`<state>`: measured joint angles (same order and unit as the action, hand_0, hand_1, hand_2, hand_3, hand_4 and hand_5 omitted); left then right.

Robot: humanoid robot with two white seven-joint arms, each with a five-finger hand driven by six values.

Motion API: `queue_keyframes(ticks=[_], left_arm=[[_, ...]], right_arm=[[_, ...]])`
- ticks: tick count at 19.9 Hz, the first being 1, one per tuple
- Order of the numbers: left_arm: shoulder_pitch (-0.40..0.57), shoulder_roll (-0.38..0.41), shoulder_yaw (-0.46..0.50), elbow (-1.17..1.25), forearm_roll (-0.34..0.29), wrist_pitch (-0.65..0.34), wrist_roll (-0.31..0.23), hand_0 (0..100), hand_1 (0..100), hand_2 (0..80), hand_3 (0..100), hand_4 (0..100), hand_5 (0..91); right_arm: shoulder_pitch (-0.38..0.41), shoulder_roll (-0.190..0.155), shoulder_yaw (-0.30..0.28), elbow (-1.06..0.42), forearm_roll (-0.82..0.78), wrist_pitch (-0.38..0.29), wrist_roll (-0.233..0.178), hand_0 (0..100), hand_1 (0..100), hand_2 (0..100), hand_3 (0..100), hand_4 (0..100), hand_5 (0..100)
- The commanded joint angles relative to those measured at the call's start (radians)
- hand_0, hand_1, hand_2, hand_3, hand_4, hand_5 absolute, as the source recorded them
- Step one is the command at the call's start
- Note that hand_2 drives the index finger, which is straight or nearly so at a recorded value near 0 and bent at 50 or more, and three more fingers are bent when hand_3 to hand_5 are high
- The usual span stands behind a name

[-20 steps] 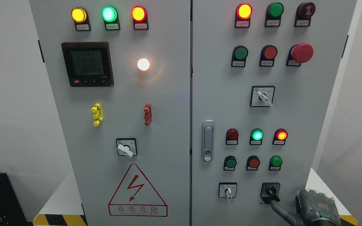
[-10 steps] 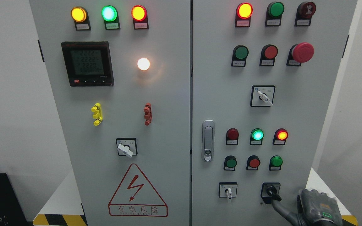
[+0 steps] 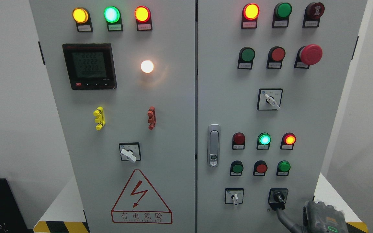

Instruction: Flip black knob to close circuit

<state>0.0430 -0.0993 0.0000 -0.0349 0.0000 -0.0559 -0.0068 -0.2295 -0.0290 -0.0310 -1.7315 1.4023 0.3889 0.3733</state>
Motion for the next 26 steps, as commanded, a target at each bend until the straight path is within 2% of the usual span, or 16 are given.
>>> queue_keyframes(ticks=[1,6,7,9,10,13,16,17,18,19,21,22,23,24,26], left_arm=[[0.000,0.001,0.012,0.000,0.008,0.001,-0.001,0,0,0.0,4,2,0.0],[0.000,0.000,0.012,0.000,0.008,0.001,-0.001,0,0,0.0,4,2,0.0],[0.000,0.000,0.011,0.000,0.008,0.001,-0.001,0,0,0.0,4,2,0.0],[0.000,0.000,0.012,0.000,0.008,0.001,-0.001,0,0,0.0,4,2,0.0],[0.000,0.000,0.011,0.000,0.008,0.002,-0.001,0,0,0.0,4,2,0.0],[0.000,0.000,0.011,0.000,0.008,0.002,-0.001,0,0,0.0,4,2,0.0],[0.000,0.000,0.011,0.000,0.008,0.001,-0.001,0,0,0.0,4,2,0.0],[0.000,0.000,0.012,0.000,0.008,0.001,-0.001,0,0,0.0,4,2,0.0],[0.000,0.001,0.011,0.000,0.008,0.001,-0.001,0,0,0.0,4,2,0.0],[0.000,0.001,0.012,0.000,0.008,0.001,-0.001,0,0,0.0,4,2,0.0],[0.000,0.001,0.011,0.000,0.008,0.002,-0.001,0,0,0.0,4,2,0.0],[0.000,0.000,0.012,0.000,0.008,0.001,-0.001,0,0,0.0,4,2,0.0],[0.000,0.001,0.011,0.000,0.008,0.001,-0.001,0,0,0.0,4,2,0.0],[0.000,0.001,0.011,0.000,0.008,0.001,-0.001,0,0,0.0,4,2,0.0],[0.000,0.001,0.011,0.000,0.008,0.001,-0.001,0,0,0.0,4,2,0.0]], right_arm=[[0.019,-0.003,0.065,-0.010,-0.002,-0.002,0.001,0,0,94,100,84,81],[0.050,-0.002,0.059,-0.028,-0.031,-0.004,-0.002,0,0,94,100,84,81],[0.059,0.006,0.054,-0.030,-0.073,-0.004,-0.020,0,0,94,100,84,81],[0.091,0.027,0.048,-0.037,-0.175,-0.004,-0.085,0,0,93,100,84,82],[0.113,0.040,0.046,-0.065,-0.222,-0.004,-0.102,0,0,92,100,83,82],[0.168,0.084,0.017,-0.149,-0.354,-0.005,-0.109,0,0,87,100,83,82],[0.220,0.127,-0.007,-0.249,-0.555,-0.008,-0.122,0,0,73,100,81,80],[0.239,0.127,-0.019,-0.272,-0.656,-0.022,-0.135,0,0,64,94,79,78],[0.257,0.127,-0.035,-0.293,-0.769,-0.044,-0.148,0,0,52,86,74,73],[0.274,0.127,-0.049,-0.310,-0.877,-0.073,-0.157,0,0,45,75,66,65],[0.306,0.127,-0.090,-0.336,-1.026,-0.108,-0.160,0,0,27,47,43,30],[0.320,0.127,-0.098,-0.341,-1.089,-0.116,-0.159,0,0,23,42,39,24],[0.329,0.129,-0.108,-0.344,-1.147,-0.123,-0.156,0,0,14,31,28,12],[0.344,0.129,-0.125,-0.344,-1.202,-0.137,-0.149,0,0,8,22,20,4],[0.392,0.129,-0.145,-0.344,-1.317,-0.191,-0.137,0,0,0,13,12,0]])
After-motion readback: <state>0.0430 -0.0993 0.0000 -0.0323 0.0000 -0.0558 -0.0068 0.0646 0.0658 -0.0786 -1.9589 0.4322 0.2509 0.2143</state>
